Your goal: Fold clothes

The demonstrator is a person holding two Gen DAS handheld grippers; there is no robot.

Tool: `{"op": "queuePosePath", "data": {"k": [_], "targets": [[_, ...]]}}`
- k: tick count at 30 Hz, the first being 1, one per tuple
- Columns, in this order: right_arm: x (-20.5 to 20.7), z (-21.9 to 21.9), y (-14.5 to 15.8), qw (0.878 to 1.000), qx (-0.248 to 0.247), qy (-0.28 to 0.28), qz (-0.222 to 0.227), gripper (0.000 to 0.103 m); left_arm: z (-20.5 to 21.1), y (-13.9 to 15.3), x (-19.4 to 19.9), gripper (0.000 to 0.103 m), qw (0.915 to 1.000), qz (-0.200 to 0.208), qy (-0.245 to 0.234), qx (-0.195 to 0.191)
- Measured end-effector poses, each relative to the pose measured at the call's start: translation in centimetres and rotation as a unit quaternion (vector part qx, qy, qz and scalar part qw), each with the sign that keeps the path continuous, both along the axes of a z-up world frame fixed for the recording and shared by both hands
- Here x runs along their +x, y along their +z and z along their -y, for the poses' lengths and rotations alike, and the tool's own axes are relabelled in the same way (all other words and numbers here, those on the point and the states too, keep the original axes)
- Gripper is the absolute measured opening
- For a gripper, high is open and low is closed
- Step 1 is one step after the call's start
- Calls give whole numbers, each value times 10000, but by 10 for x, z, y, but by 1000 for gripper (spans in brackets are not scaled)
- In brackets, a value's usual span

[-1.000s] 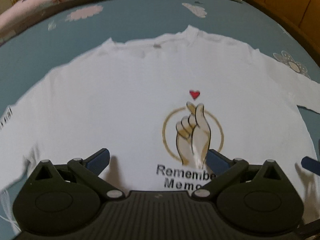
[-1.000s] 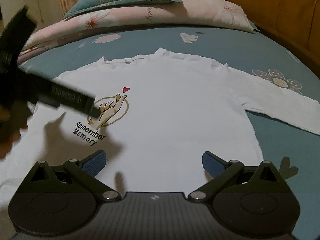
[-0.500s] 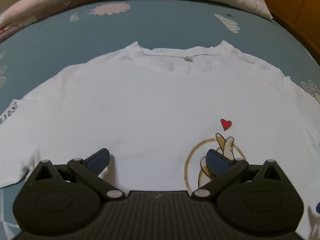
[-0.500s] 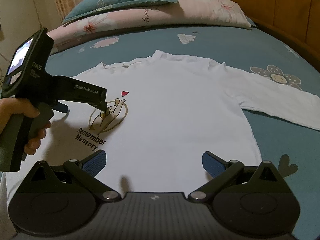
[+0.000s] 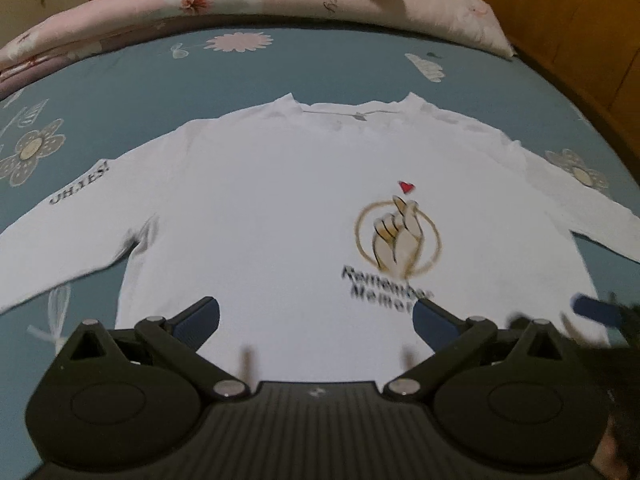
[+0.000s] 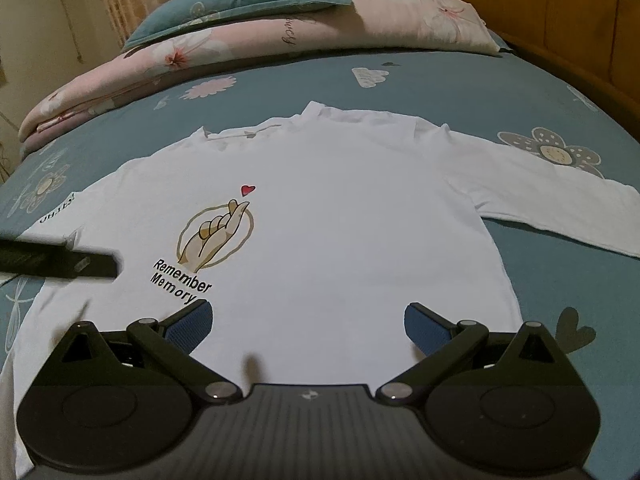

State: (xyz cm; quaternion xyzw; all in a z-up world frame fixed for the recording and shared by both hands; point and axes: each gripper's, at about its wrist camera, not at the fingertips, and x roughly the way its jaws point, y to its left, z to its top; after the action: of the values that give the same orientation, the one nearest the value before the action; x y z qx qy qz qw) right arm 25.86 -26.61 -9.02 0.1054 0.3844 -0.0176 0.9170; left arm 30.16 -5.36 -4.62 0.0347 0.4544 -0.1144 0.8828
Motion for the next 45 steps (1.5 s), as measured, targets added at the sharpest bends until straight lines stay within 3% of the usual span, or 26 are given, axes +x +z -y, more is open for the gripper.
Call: {"op": "queuePosePath", "data": {"k": [5, 9, 12, 20, 24, 32, 45], "targets": [[5, 3, -6, 9998, 60, -92, -138, 103, -4, 52, -41, 102, 9993, 263, -227, 151], [9, 0, -15, 9994, 168, -42, -315, 103, -9, 86, -74, 102, 9968, 655, -451, 44], [8, -8, -19, 9990, 198, 111, -389, 103, -14, 72, -87, 102, 9964, 658, -530, -46], [2, -16, -21, 9982, -217, 351, -424, 103, -22, -41, -92, 102, 9995, 165, -229, -145], [2, -10, -21, 9985, -137, 333, -413, 103, -26, -64, -100, 102, 9997, 68, -162, -146], [-3, -5, -23, 9982, -149, 425, -402, 103, -29, -71, -153, 102, 9994, 347, 47, 48], [-18, -11, -30, 9955, -626, 632, -340, 103, -33, -75, -173, 102, 9980, 615, -32, 116]]}}
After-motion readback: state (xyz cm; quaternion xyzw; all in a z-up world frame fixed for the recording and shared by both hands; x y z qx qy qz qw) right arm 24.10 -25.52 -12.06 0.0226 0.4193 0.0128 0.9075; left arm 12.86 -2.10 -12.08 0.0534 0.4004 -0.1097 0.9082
